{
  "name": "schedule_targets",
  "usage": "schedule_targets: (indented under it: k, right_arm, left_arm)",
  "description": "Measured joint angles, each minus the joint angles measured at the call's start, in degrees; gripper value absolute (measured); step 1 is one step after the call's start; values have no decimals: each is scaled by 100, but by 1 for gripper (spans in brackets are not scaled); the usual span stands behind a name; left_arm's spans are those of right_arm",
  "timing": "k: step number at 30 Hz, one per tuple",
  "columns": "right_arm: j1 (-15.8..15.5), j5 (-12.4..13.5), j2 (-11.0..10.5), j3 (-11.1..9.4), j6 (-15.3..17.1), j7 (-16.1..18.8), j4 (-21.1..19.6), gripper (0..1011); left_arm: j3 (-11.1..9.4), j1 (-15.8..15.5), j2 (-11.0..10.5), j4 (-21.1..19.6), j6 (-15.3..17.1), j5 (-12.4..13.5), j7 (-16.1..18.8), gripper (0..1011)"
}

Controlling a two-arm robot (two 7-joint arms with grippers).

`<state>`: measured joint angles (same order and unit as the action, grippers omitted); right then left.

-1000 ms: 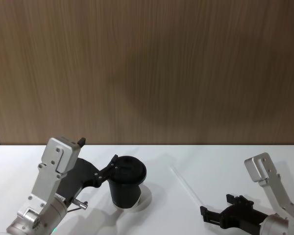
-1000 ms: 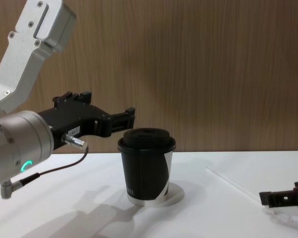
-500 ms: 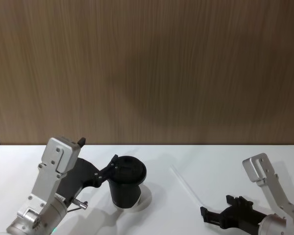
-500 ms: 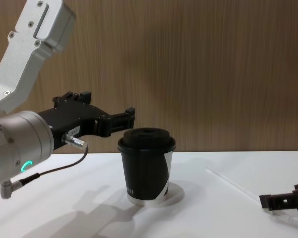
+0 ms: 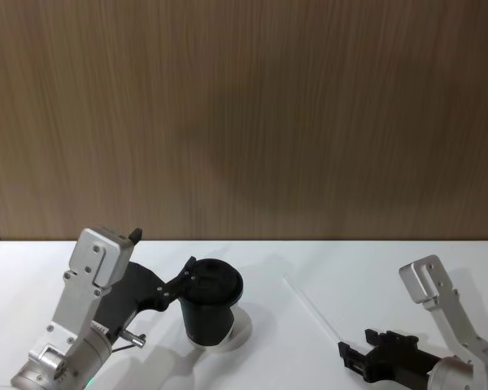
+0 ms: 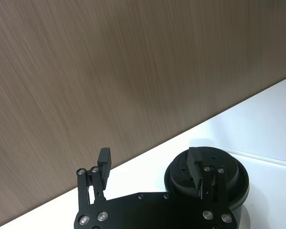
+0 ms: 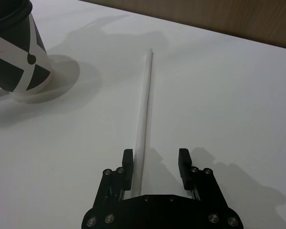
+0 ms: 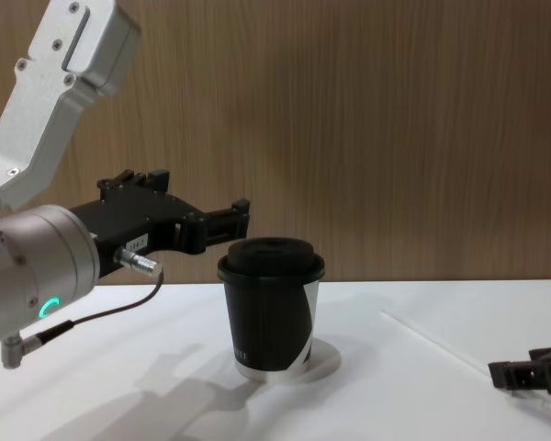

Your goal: Pick up the straw with one hand, pass it to the other hand, and insert it into the cup.

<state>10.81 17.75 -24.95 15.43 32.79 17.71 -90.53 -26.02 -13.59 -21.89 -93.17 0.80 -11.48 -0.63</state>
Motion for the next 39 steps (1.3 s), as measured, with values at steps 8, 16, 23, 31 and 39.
schedule_targets:
  k: [8, 16, 23, 31, 39]
  right_arm:
    - [-13, 32, -45, 47, 80, 57, -64, 383]
    - [-29, 74, -89, 97, 147, 96, -124, 121]
    - [-42, 100, -120, 124, 154, 102, -161, 30]
    - [-61, 114, -133, 127, 110, 71, -194, 4]
    - [-89, 106, -83, 46, -139, -40, -264, 4]
  left_arm:
    - [0, 0, 0, 0, 0, 0, 0, 1002]
    - [0, 0, 0, 0, 0, 0, 0, 1002]
    - [0, 0, 0, 0, 0, 0, 0, 1002]
    - [0, 0, 0, 0, 0, 0, 0, 1002]
    - [0, 0, 0, 0, 0, 0, 0, 1002]
